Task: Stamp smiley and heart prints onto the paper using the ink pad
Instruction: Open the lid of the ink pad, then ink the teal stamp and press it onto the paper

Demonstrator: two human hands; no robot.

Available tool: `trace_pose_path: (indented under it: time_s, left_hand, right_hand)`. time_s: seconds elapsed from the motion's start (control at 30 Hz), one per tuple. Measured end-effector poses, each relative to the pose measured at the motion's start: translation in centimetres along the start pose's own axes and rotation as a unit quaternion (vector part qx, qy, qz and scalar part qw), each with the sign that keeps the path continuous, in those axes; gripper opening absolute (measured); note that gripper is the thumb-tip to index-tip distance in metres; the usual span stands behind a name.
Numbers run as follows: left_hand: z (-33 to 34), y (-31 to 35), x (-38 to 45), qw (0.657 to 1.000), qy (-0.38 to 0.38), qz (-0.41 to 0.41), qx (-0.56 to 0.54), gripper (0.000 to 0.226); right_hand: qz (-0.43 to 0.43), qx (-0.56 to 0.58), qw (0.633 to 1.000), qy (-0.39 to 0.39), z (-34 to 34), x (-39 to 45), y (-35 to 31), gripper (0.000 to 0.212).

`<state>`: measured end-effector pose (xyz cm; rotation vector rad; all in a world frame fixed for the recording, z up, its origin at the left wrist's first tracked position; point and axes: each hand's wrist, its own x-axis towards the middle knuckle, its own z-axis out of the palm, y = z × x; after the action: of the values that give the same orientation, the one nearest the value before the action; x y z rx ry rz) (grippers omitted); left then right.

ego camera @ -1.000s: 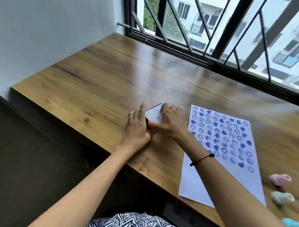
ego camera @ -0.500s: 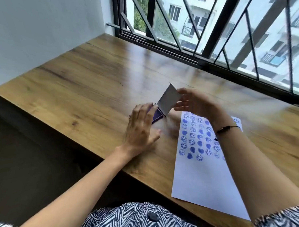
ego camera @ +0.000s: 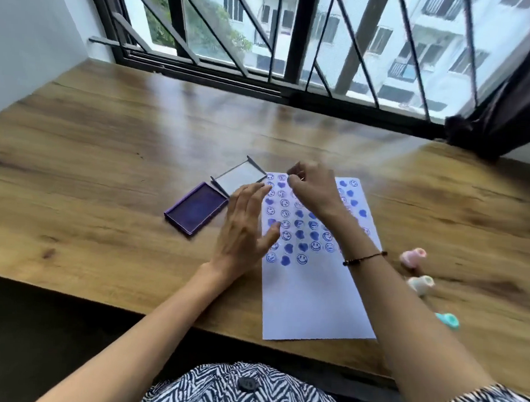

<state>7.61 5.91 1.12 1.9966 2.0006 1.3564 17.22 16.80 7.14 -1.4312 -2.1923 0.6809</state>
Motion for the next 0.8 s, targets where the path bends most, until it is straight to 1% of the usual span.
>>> trace_pose_path:
  time_s: [0.1,0.23,0.3,0.4,0.43,0.5,0.6,0.7,0.73,0.8]
  left_hand:
    - [2.1,3.3,0.1,0.998,-0.022,0.034,-0.055,0.051]
    - [5.1,7.9,-0.8,0.983,-0.106,0.063,-0.135,0.05]
    - [6.4,9.7,-1.6,0.971,-0.15,0.085,-0.166,0.048]
    - [7.6,11.8,-3.0,0.95,-0.214,0.117,-0.197,0.045]
    - [7.9,12.3,-3.4,0.942,-0.23,0.126,-0.208,0.044]
    - [8.2,13.1,-3.8,0.932,-0.253,0.138,-0.219,0.043]
    - [8.3,13.5,-3.7,0.927,-0.261,0.158,-0.22,0.04]
    - [8.1,13.4,-3.3,0.93,-0.255,0.16,-0.21,0.036]
    - [8.0,13.3,-3.2,0.933,-0.249,0.156,-0.205,0.035]
    - [7.6,13.1,-3.0,0.94,-0.235,0.147,-0.201,0.032]
  right_hand:
    - [0.005,-0.03,0.998,0.048,-2.1,-4.7,2.1,0.019]
    - [0.046,-0.091,0.989,0.109,-5.4,-10.9,5.3,0.02]
    - [0.074,-0.147,0.977,0.139,-7.0,-13.8,6.9,0.021]
    - [0.119,-0.206,0.952,0.19,-8.6,-17.4,9.2,0.016]
    - [0.142,-0.216,0.946,0.194,-8.9,-18.3,9.9,0.014]
    - [0.188,-0.228,0.939,0.176,-9.0,-19.6,11.2,0.014]
    - [0.231,-0.22,0.937,0.144,-8.6,-20.4,12.4,0.021]
    - [0.235,-0.201,0.942,0.133,-8.2,-20.4,12.9,0.023]
    - [0.234,-0.192,0.943,0.136,-8.2,-20.3,12.9,0.022]
    - [0.225,-0.15,0.947,0.172,-8.6,-20.0,12.7,0.019]
